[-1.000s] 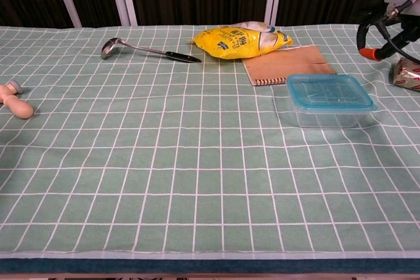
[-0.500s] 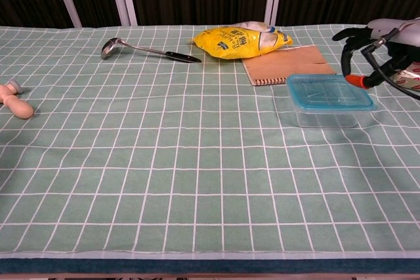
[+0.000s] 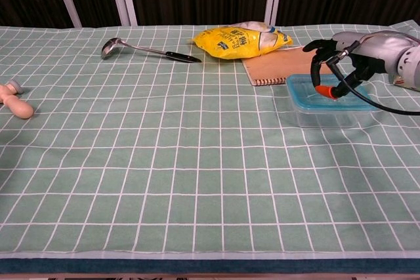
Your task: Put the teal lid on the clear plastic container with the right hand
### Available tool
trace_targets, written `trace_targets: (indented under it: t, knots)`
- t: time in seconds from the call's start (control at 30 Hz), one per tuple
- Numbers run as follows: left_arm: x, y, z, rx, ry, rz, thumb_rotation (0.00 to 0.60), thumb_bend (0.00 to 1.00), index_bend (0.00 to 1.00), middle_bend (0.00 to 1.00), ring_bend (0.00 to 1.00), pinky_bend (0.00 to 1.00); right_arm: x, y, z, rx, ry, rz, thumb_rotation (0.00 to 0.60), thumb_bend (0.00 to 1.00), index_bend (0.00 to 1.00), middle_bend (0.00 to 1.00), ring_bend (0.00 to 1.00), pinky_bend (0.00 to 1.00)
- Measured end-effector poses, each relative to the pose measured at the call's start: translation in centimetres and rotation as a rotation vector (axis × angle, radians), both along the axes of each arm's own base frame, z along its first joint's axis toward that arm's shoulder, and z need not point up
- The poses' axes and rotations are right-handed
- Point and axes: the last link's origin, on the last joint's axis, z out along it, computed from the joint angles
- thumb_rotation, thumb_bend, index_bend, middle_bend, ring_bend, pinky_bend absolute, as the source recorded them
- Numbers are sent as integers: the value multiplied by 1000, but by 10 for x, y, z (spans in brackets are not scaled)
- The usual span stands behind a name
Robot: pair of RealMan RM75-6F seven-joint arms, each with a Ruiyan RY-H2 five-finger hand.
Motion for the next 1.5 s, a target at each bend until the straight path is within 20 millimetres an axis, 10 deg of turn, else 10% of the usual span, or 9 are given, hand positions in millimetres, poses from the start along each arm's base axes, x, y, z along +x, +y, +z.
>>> trace_targets:
  t: [1.5]
  knots:
    - [0,0,1,4,0,2,600,361,144,0,0,0,-27,2,-24,55,39,-46,600,469,653,61,0,0]
